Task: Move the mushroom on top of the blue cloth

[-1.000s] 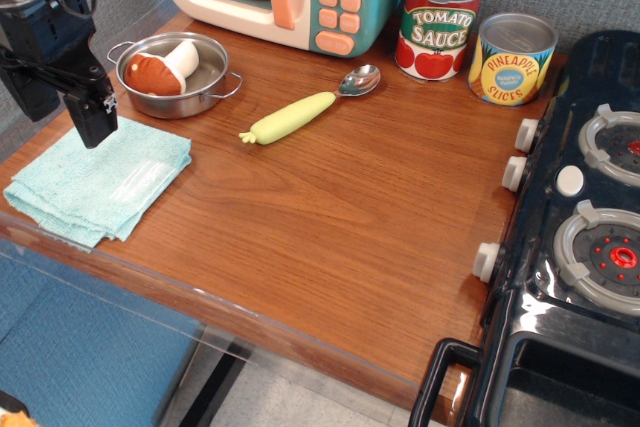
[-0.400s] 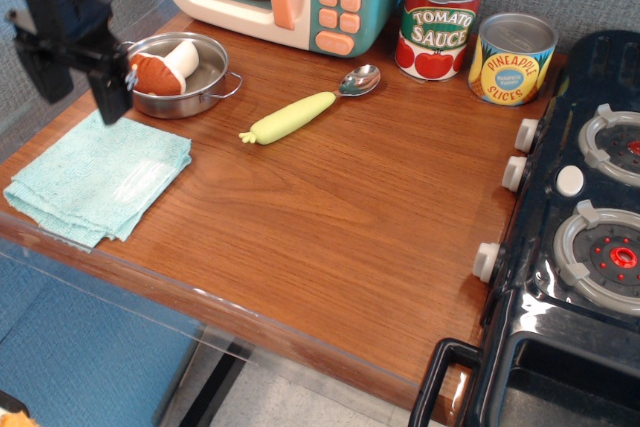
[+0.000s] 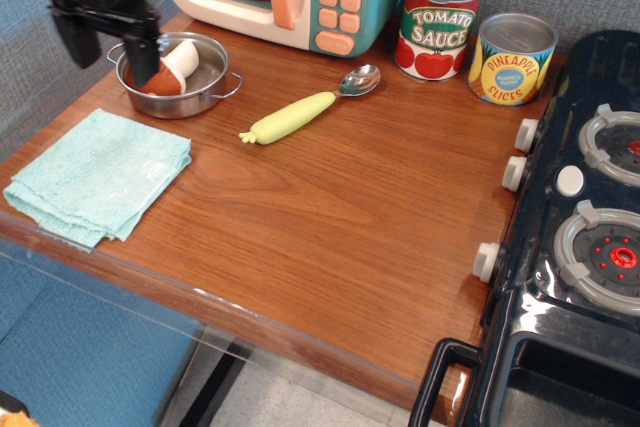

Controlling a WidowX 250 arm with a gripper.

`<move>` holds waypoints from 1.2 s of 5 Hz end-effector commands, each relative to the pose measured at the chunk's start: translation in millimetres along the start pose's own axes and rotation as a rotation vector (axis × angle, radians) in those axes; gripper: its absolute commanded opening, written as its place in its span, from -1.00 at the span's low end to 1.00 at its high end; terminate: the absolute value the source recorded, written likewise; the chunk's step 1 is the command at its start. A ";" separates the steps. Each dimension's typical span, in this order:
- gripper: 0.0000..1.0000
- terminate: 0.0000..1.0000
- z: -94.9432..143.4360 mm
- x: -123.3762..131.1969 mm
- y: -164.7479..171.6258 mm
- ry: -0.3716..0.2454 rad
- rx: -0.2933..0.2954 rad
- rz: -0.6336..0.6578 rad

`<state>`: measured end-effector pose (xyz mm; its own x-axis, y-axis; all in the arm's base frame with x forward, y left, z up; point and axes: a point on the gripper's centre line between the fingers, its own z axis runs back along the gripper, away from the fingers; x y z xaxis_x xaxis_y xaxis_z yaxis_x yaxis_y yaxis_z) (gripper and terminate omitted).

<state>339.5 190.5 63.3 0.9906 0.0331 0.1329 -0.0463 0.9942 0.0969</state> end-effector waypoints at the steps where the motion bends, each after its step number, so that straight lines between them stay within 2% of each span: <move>1: 1.00 -1.00 -6.7 20.9 -6.0 -0.014 0.039 -0.015; 3: 1.00 -1.00 -21.9 24.5 -7.0 0.003 0.055 -0.018; 4: -1.00 -1.00 -23.6 25.2 -2.5 0.005 0.059 -0.012; 5: -1.00 -1.00 -12.6 28.2 2.4 -0.019 0.059 -0.003; 6: -1.00 -1.00 12.1 35.2 9.4 -0.083 0.036 0.013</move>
<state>367.2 191.3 44.8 0.9900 0.0448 0.1339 -0.0561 0.9950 0.0824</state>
